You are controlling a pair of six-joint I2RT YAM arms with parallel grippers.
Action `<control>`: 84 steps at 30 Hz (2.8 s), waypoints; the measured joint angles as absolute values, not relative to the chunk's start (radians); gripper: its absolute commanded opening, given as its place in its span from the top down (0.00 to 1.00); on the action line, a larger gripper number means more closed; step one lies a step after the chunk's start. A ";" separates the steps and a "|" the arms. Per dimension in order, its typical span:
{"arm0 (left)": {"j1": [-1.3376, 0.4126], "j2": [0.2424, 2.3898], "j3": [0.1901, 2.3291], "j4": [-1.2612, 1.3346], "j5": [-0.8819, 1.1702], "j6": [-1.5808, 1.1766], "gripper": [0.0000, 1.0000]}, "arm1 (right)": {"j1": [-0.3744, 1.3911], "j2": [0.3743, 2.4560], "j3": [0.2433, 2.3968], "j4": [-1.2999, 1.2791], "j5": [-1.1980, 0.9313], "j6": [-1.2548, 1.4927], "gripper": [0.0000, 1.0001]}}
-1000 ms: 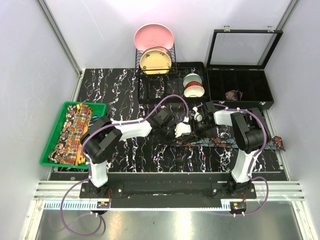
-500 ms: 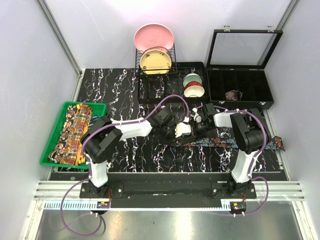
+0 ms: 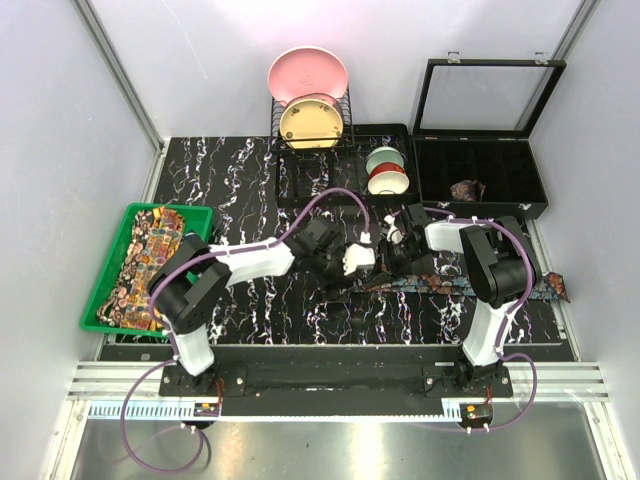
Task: Roll the ties
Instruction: Roll the tie at the center of the board.
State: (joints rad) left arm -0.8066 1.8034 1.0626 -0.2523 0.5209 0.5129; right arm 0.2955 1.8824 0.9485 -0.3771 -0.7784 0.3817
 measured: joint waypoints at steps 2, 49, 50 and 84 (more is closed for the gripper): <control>-0.789 1.773 1.045 -0.229 0.547 0.493 0.24 | 0.295 1.883 0.952 -0.386 -0.774 0.378 1.00; -0.651 1.664 0.708 0.258 0.755 0.239 0.23 | 0.293 1.919 0.976 -0.419 -0.794 0.347 1.00; -0.657 1.686 0.696 0.314 0.756 0.228 0.24 | 0.294 1.921 0.977 -0.420 -0.797 0.347 1.00; -0.722 1.697 0.726 0.291 0.677 0.303 0.26 | 0.379 1.916 0.921 -0.340 -0.859 0.363 1.00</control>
State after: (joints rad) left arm -0.7219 1.6974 0.7261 0.2913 0.6765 0.3031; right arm 0.3790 1.9160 0.9215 -0.3397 -0.8593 0.3634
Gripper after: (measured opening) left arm 0.702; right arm 0.007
